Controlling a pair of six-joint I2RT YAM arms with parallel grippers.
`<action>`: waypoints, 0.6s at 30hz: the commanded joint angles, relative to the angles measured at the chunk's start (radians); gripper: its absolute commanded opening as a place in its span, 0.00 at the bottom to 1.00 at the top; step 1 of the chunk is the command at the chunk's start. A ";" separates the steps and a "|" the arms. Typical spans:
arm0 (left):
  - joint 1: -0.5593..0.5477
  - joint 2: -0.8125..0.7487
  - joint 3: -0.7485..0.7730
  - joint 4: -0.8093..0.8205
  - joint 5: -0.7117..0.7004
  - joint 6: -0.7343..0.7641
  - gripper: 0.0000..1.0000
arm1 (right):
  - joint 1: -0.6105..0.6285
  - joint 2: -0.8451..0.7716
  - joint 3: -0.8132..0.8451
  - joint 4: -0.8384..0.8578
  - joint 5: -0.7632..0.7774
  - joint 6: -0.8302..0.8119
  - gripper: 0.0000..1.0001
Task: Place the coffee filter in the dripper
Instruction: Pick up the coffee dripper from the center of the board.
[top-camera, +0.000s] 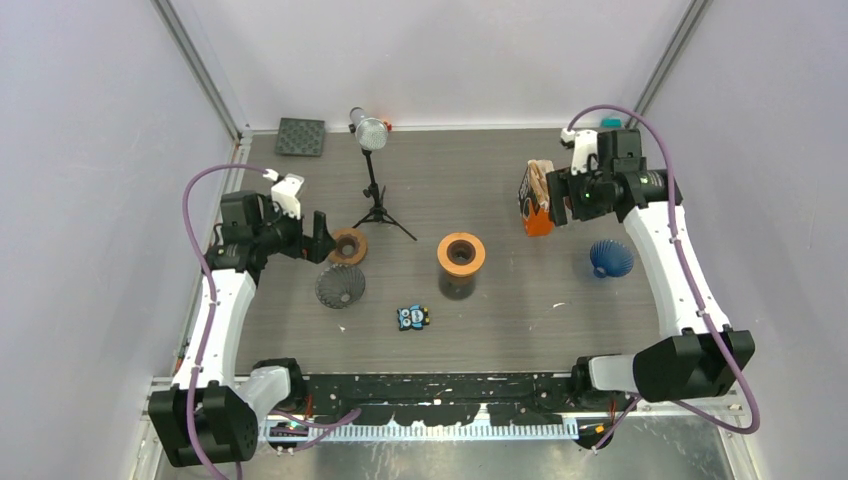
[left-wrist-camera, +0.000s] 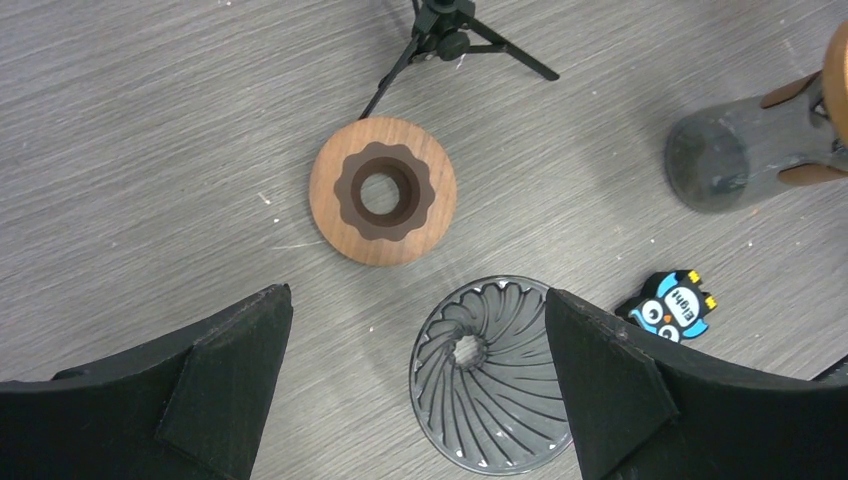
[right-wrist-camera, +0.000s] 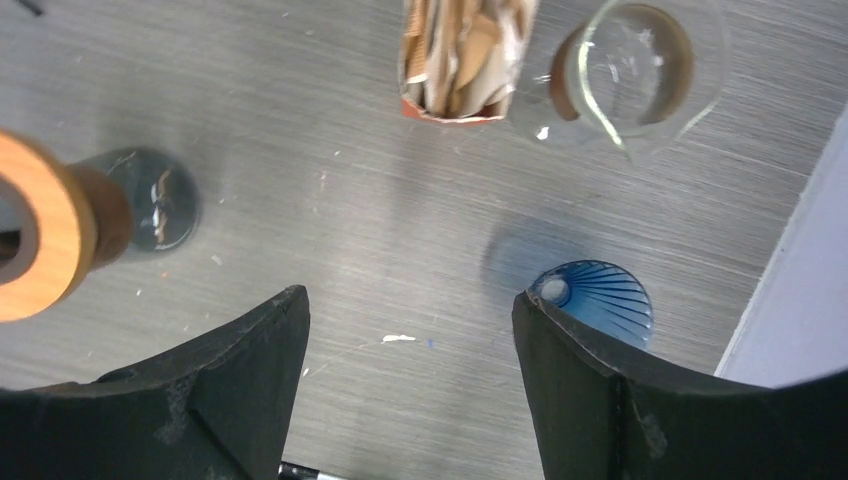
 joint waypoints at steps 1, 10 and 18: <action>0.004 0.002 0.065 0.022 0.068 -0.050 1.00 | -0.034 -0.038 -0.034 0.149 0.039 0.060 0.78; 0.003 -0.008 0.093 0.056 0.046 -0.067 1.00 | -0.034 0.089 -0.008 0.335 0.106 0.113 0.54; 0.003 -0.015 0.080 0.073 0.027 -0.099 1.00 | -0.034 0.216 0.033 0.383 0.111 0.123 0.37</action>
